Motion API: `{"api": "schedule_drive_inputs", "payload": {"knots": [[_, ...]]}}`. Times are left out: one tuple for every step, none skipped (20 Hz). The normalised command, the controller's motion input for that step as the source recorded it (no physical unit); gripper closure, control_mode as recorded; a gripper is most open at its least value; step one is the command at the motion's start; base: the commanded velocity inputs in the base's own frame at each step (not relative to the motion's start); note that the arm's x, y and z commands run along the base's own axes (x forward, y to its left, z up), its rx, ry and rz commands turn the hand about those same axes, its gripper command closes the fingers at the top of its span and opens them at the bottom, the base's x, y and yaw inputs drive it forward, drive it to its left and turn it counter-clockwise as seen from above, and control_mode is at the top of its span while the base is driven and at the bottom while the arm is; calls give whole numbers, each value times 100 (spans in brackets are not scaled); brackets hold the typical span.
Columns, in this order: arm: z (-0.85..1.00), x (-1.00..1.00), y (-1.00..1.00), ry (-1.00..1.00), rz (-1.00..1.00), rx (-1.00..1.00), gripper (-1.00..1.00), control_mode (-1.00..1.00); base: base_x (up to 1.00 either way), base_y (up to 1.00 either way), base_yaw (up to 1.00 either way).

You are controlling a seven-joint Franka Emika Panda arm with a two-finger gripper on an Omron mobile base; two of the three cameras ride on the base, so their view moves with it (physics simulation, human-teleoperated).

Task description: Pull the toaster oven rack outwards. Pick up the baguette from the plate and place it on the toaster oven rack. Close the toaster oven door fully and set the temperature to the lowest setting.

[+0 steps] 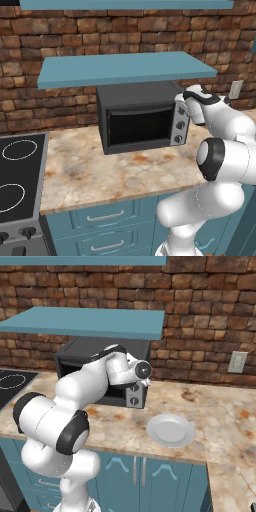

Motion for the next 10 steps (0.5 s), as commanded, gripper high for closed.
{"api": "schedule_drive_inputs", "payload": {"knots": [[41,-4,39,-27,15,-49,100,-100,0,0,0],[41,0,37,-25,15,-48,100,-100,0,0,0],[42,0,36,-25,15,-47,100,-100,0,0,0],[42,0,38,-25,15,-47,100,-100,0,0,0],[41,0,40,-25,15,-47,100,-100,0,0,0],[41,0,41,-25,15,-48,100,-100,0,0,0],[41,0,41,-26,15,-48,100,-100,0,0,0],[35,0,47,-25,15,-48,100,-100,0,0,0],[33,0,47,-25,16,-49,100,-100,0,0,0],[32,0,49,-24,16,-48,100,-100,0,0,0]]}}
